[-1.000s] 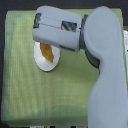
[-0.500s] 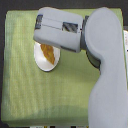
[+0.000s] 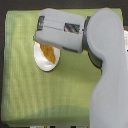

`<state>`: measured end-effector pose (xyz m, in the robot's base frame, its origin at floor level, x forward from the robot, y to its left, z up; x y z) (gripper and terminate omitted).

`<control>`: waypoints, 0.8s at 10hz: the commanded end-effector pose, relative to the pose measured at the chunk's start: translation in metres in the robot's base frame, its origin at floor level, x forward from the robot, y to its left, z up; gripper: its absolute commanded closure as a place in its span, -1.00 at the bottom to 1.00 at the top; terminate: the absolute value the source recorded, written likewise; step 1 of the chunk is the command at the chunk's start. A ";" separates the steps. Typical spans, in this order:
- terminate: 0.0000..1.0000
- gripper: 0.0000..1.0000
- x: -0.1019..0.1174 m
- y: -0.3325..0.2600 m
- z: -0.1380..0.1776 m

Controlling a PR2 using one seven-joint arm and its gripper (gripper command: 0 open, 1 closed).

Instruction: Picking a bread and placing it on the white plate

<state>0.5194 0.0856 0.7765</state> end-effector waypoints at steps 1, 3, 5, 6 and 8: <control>-1.00 -1.00 0.004 -0.008 0.020; -1.00 -1.00 0.033 0.002 0.064; -1.00 -1.00 0.060 -0.011 0.111; -1.00 -1.00 0.067 -0.024 0.124; -1.00 -1.00 0.069 -0.052 0.133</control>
<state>0.5615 0.0776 0.8553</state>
